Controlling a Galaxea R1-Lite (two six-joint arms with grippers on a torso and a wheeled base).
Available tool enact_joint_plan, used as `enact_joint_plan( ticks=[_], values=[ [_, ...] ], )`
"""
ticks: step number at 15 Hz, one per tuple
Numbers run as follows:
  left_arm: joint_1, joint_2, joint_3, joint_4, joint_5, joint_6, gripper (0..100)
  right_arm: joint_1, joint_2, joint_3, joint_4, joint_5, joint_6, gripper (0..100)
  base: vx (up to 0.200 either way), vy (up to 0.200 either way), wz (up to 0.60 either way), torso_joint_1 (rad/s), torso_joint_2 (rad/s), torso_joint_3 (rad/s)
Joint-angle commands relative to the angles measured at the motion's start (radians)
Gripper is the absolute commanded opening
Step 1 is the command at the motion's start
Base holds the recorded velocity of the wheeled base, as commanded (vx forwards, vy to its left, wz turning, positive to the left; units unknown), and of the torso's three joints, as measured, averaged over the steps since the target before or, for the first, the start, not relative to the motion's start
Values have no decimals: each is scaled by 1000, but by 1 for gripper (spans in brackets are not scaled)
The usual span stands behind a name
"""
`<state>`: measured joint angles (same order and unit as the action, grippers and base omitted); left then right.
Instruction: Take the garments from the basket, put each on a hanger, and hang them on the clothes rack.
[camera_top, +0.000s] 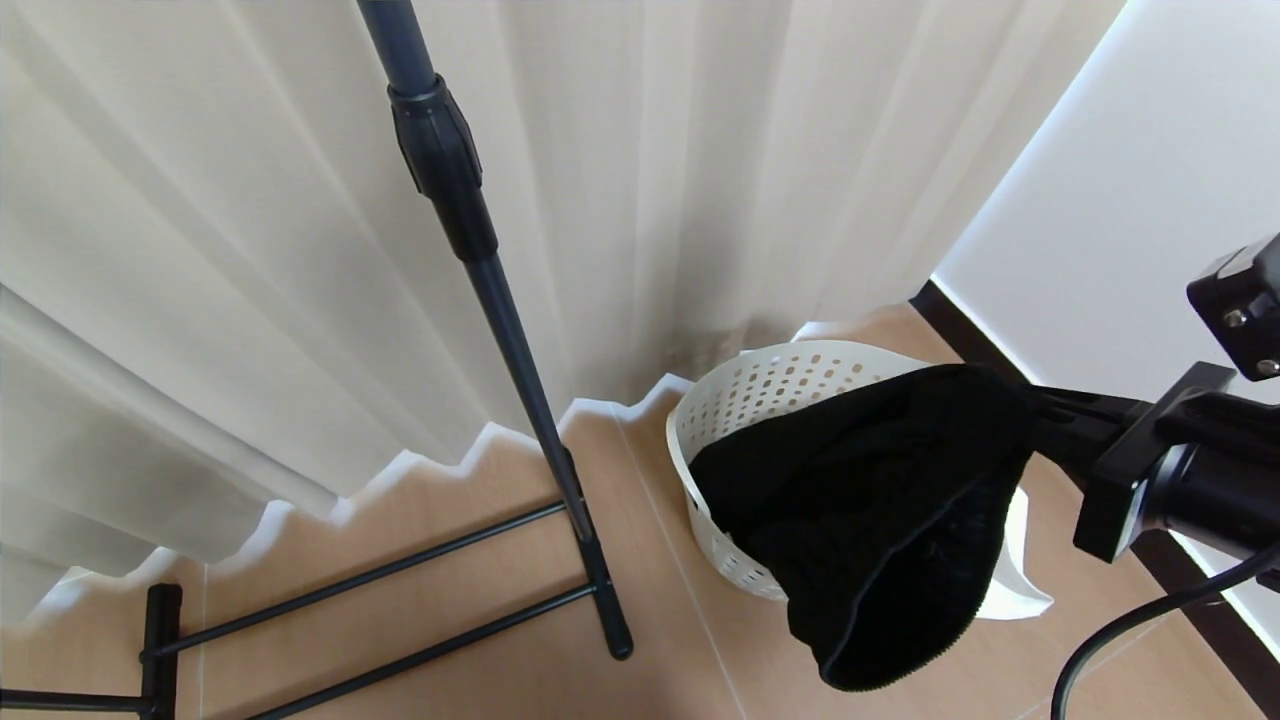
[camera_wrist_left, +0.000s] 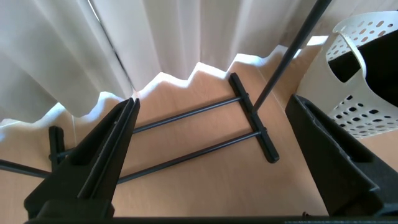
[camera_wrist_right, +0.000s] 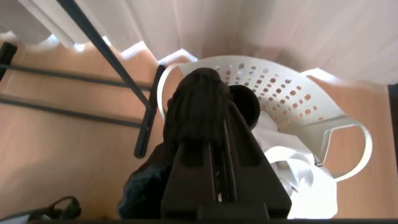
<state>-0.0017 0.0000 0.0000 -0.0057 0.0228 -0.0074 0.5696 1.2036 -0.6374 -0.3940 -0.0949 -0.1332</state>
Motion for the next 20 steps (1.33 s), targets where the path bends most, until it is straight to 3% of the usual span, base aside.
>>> enact_joint_plan(
  ticks=[1,6,13,20],
  values=[
    [0,0,0,0,0,0,100,-4,2,5,-45,0,0,0,0,0,0,2,7,56],
    [0,0,0,0,0,-2,100,-66,4,41,-86,83,-5,0,0,0,0,-7,-82,77],
    [0,0,0,0,0,-2,100,-65,2,41,-86,83,-8,0,0,0,0,18,-411,-183],
    [0,0,0,0,0,-2,100,-65,5,41,-86,83,-8,0,0,0,0,113,-477,-271]
  ],
)
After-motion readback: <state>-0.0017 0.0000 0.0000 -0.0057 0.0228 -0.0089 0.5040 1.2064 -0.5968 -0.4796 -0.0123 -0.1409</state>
